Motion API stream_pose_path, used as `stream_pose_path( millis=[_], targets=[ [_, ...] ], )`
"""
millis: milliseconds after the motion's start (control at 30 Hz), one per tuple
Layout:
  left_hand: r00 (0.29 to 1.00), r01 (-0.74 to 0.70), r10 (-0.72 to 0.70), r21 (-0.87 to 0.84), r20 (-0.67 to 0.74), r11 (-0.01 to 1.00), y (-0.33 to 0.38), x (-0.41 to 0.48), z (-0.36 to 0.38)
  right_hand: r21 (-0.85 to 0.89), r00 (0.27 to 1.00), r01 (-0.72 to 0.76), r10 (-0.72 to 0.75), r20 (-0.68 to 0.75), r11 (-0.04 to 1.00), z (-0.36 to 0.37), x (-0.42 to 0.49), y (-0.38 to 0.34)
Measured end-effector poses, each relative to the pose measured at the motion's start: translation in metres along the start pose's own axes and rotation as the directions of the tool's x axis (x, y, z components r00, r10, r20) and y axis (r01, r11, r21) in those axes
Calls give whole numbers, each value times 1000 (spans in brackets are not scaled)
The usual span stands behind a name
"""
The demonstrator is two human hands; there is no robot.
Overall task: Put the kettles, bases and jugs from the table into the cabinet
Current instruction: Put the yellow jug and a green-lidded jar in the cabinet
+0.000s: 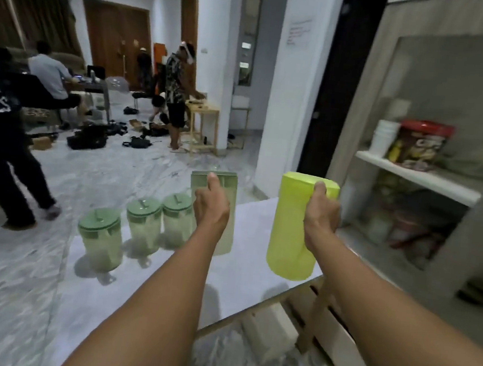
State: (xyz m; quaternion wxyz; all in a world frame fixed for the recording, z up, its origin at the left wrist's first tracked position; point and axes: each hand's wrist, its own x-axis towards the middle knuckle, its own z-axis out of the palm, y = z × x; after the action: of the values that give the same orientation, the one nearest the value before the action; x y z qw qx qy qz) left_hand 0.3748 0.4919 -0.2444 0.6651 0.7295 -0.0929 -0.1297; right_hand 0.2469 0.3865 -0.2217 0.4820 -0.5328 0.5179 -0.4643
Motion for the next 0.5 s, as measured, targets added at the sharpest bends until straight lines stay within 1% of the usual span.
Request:
stream_pose_path(
  millis=[67,133,233,400,500],
  targets=[
    [996,-27,30,-25,90,999,27,-22,48,7,989,77,-76,-130,997,-52,27,-21],
    [982,-76,85,-57,170,995,52,-50,97,-8,961,145,-142,-238,989,-103,50,-37],
    [939,-119,156,-137,306,983,86,-104,170,-75,903,189,-203,-378,979,-183,82,-56],
    [823,-168,277,-255,495,952,132,-212,284,-117,750,231,-253,-610,966,-326,129,-82],
    [759,-188,331,-297,561,936,149,-277,346,-161,670,276,-309,-674,948,-407,149,-93]
  ],
)
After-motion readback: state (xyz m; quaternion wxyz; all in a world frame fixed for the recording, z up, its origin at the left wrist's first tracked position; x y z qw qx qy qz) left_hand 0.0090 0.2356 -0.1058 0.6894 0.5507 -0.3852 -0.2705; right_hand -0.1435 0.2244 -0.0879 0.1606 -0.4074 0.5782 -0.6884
